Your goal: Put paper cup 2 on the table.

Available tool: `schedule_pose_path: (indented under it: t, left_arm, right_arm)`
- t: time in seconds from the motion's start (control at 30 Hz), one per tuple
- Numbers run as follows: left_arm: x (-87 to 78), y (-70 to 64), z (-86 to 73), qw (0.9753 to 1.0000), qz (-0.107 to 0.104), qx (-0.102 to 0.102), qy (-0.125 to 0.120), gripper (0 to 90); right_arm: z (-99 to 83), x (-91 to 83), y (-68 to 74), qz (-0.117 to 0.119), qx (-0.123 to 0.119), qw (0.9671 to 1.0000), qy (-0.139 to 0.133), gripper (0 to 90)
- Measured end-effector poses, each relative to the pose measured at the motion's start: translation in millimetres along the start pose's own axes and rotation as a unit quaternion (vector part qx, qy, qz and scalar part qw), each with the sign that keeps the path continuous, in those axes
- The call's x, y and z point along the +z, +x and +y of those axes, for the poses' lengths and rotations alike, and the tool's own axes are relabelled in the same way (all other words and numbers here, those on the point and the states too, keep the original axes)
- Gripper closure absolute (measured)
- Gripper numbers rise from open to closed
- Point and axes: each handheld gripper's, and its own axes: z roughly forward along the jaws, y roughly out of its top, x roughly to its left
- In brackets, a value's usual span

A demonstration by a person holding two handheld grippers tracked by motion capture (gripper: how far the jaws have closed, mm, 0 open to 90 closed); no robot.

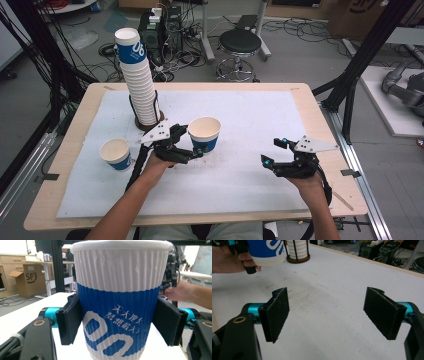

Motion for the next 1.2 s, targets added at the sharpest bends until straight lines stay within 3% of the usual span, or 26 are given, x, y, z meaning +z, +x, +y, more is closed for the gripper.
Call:
schedule_pose_path:
  t: [0.27,0.5,0.73,1.0,1.2]
  left_arm:
    - [-0.3,7.6,-2.8,0.9998,0.019,-0.008,-0.008,28.1]
    - [12.5,18.1,1.9,0.9992,0.035,-0.004,0.018,28.0]
    - [25.7,33.3,-6.6,0.9975,0.055,-0.017,0.041,27.6]
    - [38.5,44.7,-28.4,0.9933,0.071,-0.046,0.079,27.1]
    - [42.9,49.6,-37.6,0.9898,0.08,-0.051,0.106,27.1]
  right_arm:
    - [-0.9,2.7,1.2,0.0,0.002,1.0,0.003,21.3]
    - [-1.8,6.4,4.7,0.007,-0.003,0.9999,0.007,21.3]
    - [-1.5,8.1,5.3,0.012,-0.005,0.9999,0.011,21.3]
    - [-2.6,7.4,4.2,0.011,-0.005,0.9999,0.01,21.3]
    - [-3.7,5.7,2.7,0.01,-0.002,0.9999,0.009,21.3]
